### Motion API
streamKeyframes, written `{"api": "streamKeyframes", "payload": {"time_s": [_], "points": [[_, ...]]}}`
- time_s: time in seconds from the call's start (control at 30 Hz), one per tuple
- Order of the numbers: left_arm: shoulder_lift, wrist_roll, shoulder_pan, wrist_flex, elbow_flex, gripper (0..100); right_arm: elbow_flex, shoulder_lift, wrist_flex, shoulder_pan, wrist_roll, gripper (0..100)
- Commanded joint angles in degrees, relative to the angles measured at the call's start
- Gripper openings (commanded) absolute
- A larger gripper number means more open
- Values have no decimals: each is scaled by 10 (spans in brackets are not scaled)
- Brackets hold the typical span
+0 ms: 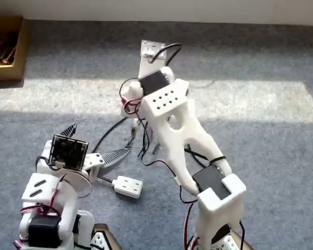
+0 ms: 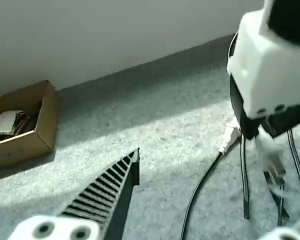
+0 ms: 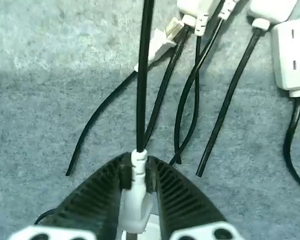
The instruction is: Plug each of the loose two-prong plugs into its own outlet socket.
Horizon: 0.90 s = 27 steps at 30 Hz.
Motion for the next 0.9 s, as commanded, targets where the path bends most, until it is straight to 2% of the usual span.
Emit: {"api": "streamKeyframes", "payload": {"time_s": [0.0, 0.2, 0.3, 0.6, 0.87], "points": [[9, 33, -30, -83, 32, 499, 44, -44, -37, -26, -5, 5], [11, 45, -39, -151, 116, 499, 235, -233, -138, -50, 1, 5], [11, 45, -39, -167, 142, 499, 299, -314, -171, -56, 44, 5], [11, 46, -17, -176, 175, 499, 271, -346, -104, -56, 53, 5], [7, 43, -17, -177, 186, 499, 257, -346, -59, -53, 97, 5]]}}
